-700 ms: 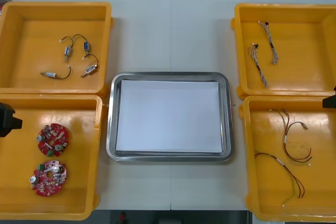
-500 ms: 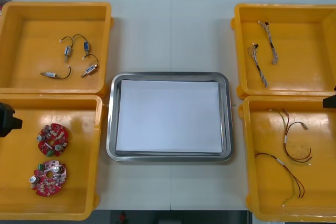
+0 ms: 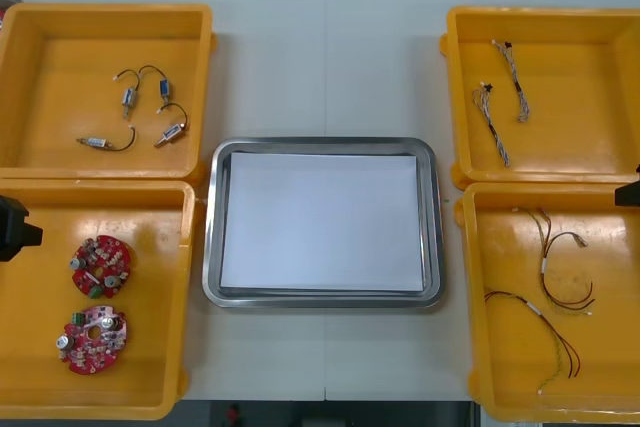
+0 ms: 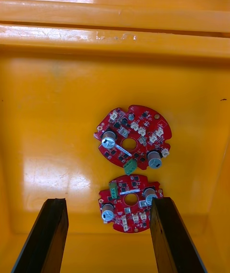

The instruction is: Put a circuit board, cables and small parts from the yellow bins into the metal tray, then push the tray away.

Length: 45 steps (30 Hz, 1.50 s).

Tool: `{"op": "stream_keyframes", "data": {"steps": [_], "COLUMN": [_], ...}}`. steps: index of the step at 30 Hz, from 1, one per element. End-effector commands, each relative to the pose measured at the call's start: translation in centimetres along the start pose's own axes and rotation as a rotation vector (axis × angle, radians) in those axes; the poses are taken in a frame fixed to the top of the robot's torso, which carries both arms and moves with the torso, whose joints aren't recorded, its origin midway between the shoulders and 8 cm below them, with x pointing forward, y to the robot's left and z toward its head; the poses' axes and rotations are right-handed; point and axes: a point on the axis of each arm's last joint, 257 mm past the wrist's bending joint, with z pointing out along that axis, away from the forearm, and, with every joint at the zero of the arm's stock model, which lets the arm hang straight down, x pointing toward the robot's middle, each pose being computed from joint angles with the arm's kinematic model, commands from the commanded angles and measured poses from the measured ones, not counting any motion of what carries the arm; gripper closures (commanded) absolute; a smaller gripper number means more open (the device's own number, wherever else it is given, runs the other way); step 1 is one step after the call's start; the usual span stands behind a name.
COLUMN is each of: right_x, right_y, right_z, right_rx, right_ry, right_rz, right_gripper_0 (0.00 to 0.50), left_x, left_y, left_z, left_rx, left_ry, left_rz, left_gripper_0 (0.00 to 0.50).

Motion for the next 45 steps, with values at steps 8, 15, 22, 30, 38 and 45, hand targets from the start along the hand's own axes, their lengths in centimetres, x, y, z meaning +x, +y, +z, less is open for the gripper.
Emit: {"op": "stream_keyframes", "data": {"steps": [8,15,22,30,38,45], "right_x": [0.19,0.19,0.19,0.19,0.19,0.19], "right_y": [-0.99,-0.99,-0.99,-0.99,-0.99,-0.99], "right_z": [-0.46,-0.46,-0.46,-0.46,-0.46,-0.46], "right_rx": [0.033,0.033,0.033,0.033,0.033,0.033], "right_ry": [0.006,0.006,0.006,0.006,0.006,0.006], "right_rz": [-0.041,-0.041,-0.041,-0.041,-0.041,-0.041], "right_gripper_0": [0.000,0.000,0.000,0.000,0.000,0.000], "left_x": [-0.51,-0.51,-0.51,-0.51,-0.51,-0.51], "left_y": [1.00,1.00,1.00,1.00,1.00,1.00], "left_z": [-1.07,-1.07,-1.07,-1.07,-1.07,-1.07], "left_rx": [-0.038,-0.038,-0.038,-0.038,-0.038,-0.038], "left_ry": [-0.025,-0.025,-0.025,-0.025,-0.025,-0.025], "left_rz": [0.086,0.086,0.086,0.086,0.086,0.086], "left_gripper_0": [0.000,0.000,0.000,0.000,0.000,0.000]}}
